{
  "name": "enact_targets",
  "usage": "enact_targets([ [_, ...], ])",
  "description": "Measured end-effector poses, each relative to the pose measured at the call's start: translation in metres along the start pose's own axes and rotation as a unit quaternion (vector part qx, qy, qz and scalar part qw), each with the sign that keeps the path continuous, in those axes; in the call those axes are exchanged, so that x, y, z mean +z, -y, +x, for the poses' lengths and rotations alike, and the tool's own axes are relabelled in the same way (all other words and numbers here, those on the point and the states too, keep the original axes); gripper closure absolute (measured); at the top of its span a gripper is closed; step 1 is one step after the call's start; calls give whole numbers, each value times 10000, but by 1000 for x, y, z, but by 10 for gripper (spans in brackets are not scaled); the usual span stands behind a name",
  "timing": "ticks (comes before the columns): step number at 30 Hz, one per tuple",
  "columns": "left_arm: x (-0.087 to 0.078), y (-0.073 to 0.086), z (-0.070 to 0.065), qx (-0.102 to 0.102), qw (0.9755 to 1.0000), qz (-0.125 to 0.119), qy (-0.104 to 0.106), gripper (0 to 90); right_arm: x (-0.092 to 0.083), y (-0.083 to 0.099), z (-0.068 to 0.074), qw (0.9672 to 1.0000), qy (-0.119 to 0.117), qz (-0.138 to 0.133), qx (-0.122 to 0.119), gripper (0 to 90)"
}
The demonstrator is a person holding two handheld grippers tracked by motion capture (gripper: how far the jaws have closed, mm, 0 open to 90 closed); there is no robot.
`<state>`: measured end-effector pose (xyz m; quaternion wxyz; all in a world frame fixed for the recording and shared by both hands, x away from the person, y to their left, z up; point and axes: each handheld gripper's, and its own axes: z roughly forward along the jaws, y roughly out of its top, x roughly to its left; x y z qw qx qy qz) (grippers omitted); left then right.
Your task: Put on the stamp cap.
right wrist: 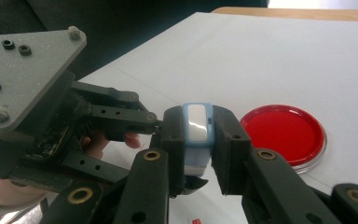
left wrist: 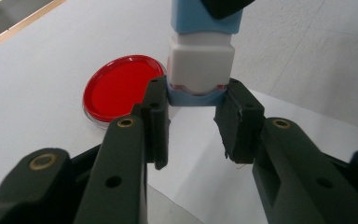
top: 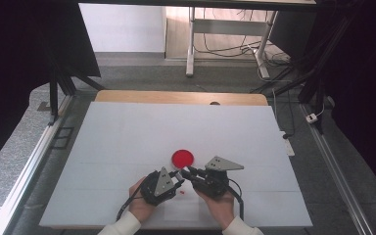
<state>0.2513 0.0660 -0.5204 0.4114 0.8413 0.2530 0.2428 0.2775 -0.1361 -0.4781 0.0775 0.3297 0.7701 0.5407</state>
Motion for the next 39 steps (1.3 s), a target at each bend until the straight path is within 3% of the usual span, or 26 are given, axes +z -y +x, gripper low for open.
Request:
enact_targets([
  [17,-2,-1,-2,-17,10000,-62,-76,652,2,1,-1,9999,-68,67,77,753],
  [24,-3,-1,0,-44,10000,-43,-37,650,2,5,0,9999,-58,24,93,753],
  [27,-2,0,3,-95,9999,-12,76,648,1,3,-2,9999,-92,-34,115,752],
  [30,-2,1,4,-76,10000,-49,39,638,0,3,-3,9999,-106,-62,108,752],
  [33,-2,1,4,-70,9999,-84,81,615,1,4,-2,9999,-103,-39,49,752],
  [39,-3,2,7,-111,9996,144,203,521,-1,3,-3,9999,-109,-115,-19,752],
])
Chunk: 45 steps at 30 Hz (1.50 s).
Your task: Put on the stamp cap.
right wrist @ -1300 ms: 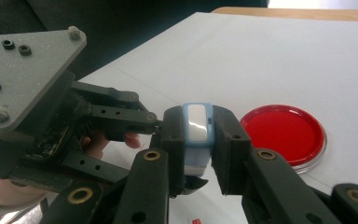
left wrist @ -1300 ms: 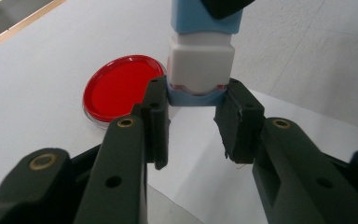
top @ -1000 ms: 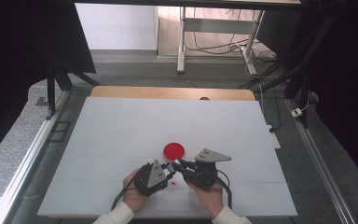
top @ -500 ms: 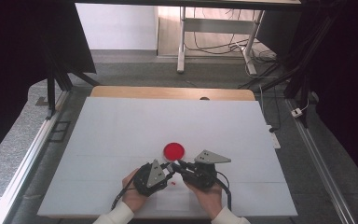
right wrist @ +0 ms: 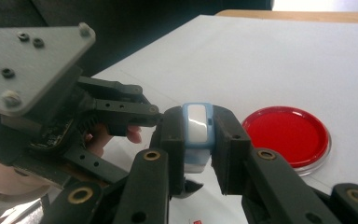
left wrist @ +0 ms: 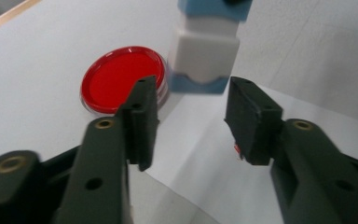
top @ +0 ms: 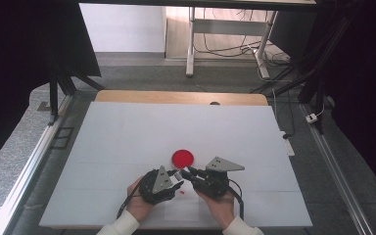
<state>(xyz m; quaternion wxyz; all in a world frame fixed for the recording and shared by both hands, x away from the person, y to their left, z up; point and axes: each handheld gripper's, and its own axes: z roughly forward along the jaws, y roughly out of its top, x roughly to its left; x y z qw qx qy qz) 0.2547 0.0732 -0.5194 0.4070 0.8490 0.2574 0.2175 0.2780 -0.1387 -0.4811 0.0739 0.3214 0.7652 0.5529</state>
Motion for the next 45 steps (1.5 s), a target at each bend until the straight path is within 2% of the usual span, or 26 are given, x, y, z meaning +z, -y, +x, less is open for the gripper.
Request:
enact_targets([
  [3,-3,1,2,-57,10000,24,51,461,-1,-1,-1,10000,1,-16,-29,751],
  [9,-12,4,7,-241,9995,-25,223,401,-3,-1,-4,10000,-5,-45,-68,751],
  [17,-31,10,15,-367,9989,-65,272,367,-7,-2,-9,9999,19,-48,-112,751],
  [21,-41,15,22,-509,9981,-48,340,370,-9,-3,-11,9999,42,-69,-137,750],
  [24,-48,19,26,-551,9978,-5,362,368,-10,-4,-12,9997,76,-42,-232,750],
  [32,-69,38,33,-749,9969,95,210,361,-14,-5,-15,9988,151,16,-458,750],
  [38,-83,53,38,-916,9957,120,98,361,-16,-7,-20,9986,224,23,-483,750],
  [45,-90,62,44,-1043,9945,122,18,355,-17,-9,-24,9982,268,56,-535,750],
])
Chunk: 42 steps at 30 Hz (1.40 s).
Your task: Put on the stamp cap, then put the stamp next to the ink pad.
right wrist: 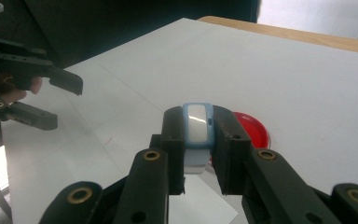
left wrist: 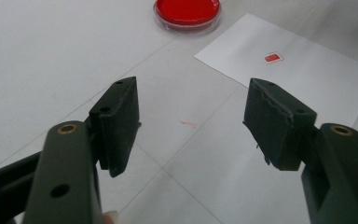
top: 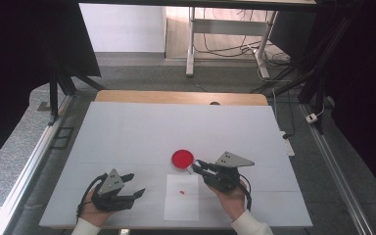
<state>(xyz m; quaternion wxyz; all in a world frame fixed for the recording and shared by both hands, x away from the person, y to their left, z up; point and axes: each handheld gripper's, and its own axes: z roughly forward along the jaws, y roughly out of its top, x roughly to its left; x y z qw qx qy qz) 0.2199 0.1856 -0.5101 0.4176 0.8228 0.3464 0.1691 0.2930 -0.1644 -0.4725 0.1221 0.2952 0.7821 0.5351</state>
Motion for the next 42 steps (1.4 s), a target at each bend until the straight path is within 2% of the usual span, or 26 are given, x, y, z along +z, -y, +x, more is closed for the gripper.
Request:
enact_targets([
  [11,-5,7,7,-103,9999,23,-75,346,-2,-2,-5,9999,94,-15,-57,750],
  [15,-6,8,9,-127,9999,22,-83,345,0,-2,-8,9999,119,71,-59,750],
  [20,-5,9,11,-135,9998,73,-90,345,3,-1,-14,9994,280,120,-155,750],
  [28,-4,9,11,-154,9998,103,-79,343,6,1,-27,9976,577,329,-201,750],
  [33,-2,9,11,-150,9998,130,-80,340,13,2,-34,9956,741,487,-312,750],
  [42,-1,10,13,-203,9997,138,-93,337,33,7,-44,9924,828,851,-334,749],
])
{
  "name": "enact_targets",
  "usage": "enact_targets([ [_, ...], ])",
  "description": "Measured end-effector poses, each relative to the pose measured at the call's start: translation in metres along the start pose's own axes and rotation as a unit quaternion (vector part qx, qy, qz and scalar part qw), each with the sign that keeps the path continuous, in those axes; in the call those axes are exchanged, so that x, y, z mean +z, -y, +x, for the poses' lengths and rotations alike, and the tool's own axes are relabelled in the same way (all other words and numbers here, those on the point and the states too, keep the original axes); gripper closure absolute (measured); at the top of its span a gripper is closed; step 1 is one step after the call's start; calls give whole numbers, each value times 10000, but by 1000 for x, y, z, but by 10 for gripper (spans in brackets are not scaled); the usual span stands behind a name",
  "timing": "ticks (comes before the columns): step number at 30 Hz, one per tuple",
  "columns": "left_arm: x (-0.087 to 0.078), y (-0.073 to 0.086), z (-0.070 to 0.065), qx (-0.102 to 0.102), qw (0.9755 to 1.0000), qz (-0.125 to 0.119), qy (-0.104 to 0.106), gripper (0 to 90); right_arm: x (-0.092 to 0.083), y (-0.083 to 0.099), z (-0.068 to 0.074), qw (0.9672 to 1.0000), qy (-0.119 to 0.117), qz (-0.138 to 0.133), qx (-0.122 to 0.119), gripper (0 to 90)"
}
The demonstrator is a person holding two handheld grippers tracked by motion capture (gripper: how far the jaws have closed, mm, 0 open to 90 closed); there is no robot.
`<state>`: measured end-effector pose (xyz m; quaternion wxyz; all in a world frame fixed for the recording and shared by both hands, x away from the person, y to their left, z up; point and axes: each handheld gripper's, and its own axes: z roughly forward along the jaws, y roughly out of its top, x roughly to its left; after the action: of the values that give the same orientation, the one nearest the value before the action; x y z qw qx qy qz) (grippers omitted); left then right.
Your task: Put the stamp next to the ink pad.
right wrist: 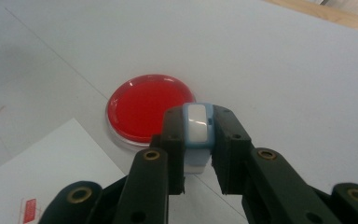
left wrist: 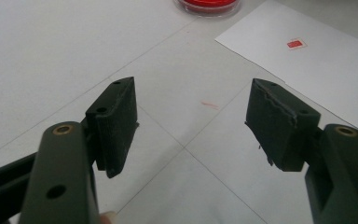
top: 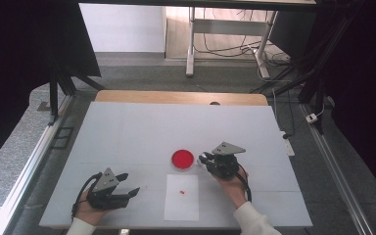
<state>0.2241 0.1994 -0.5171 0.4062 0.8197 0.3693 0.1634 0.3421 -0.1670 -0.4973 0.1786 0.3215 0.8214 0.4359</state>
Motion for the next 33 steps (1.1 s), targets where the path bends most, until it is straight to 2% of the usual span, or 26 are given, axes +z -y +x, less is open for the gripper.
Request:
enact_targets([
  [3,0,0,0,0,10000,-3,-13,337,6,0,0,9999,23,89,-126,748],
  [7,1,0,-1,2,10000,17,-13,337,11,2,-2,9995,93,283,-137,747],
  [17,1,0,0,-7,10000,9,-21,337,14,3,-3,9997,66,205,-115,742],
  [24,1,1,0,-11,10000,8,-33,336,13,2,-2,9998,116,110,-109,597],
  [29,0,1,1,-32,10000,9,-46,336,7,2,-3,9999,143,-7,-36,539],
  [33,-1,2,2,-56,10000,-8,-50,336,-4,3,-3,9998,166,-86,-67,487],
])
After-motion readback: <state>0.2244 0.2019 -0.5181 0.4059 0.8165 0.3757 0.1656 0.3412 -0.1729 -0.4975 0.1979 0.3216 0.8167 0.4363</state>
